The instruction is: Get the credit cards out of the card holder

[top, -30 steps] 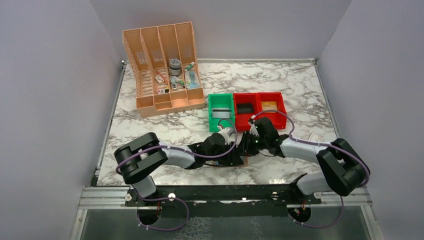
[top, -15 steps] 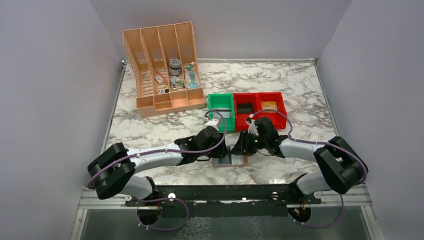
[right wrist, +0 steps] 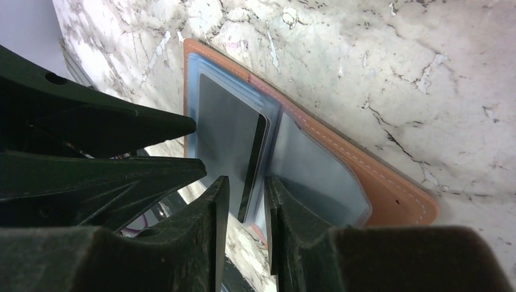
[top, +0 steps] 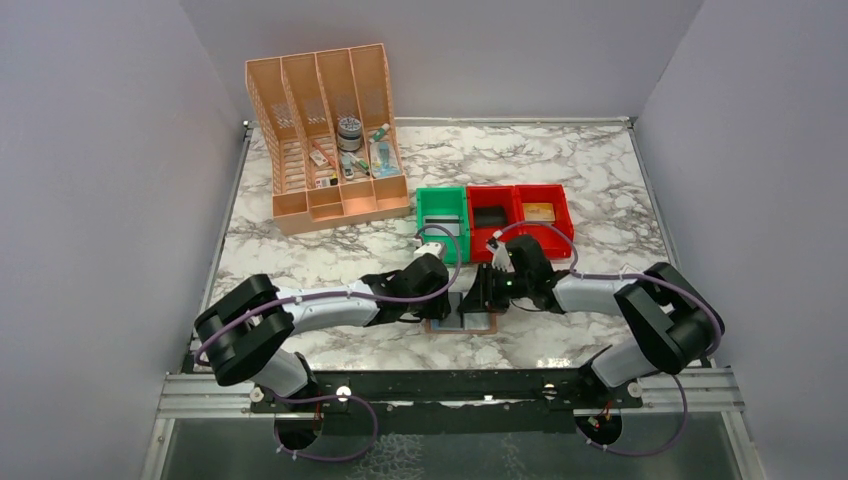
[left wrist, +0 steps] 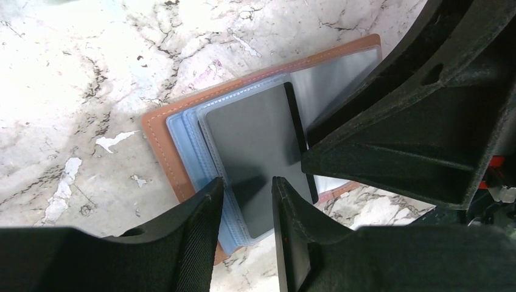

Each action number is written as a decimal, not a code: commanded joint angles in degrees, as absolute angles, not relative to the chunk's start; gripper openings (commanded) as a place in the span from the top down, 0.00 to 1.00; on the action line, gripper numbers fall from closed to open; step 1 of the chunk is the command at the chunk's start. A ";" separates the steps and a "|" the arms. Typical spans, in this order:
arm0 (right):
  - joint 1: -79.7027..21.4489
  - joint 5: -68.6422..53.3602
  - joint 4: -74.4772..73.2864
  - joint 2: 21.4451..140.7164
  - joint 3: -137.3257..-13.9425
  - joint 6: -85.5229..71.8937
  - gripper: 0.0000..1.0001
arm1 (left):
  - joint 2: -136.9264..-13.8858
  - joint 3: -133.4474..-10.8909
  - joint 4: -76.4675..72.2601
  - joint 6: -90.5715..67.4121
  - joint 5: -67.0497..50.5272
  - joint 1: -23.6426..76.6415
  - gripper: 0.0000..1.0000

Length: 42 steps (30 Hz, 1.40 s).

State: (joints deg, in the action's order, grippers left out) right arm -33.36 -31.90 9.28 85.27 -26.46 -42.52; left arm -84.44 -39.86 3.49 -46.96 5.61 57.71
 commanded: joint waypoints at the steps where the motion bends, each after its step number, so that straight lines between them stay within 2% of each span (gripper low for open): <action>1: -33.40 -31.48 9.99 87.79 -27.15 -42.47 0.72 | -85.82 -41.14 5.27 -46.69 6.50 57.69 0.63; 7: -33.39 -31.21 11.46 90.35 -26.62 -42.53 0.72 | -85.52 -39.96 4.99 -47.46 6.21 57.66 0.64; 11: -33.40 -31.56 10.13 90.91 -26.84 -40.26 0.89 | -85.78 -39.84 5.18 -47.43 6.15 57.66 0.64; 15: -33.32 -31.33 10.31 89.86 -26.23 -40.06 0.99 | -86.12 -39.94 5.67 -47.46 6.54 57.66 0.64; 32: -29.25 -32.63 5.98 85.42 -25.49 -37.98 0.99 | -88.59 -40.61 9.67 -47.94 9.05 57.61 0.66; 42: -26.27 -37.78 5.90 84.13 -24.49 -36.92 0.99 | -90.02 -42.89 13.00 -46.28 9.74 57.66 0.69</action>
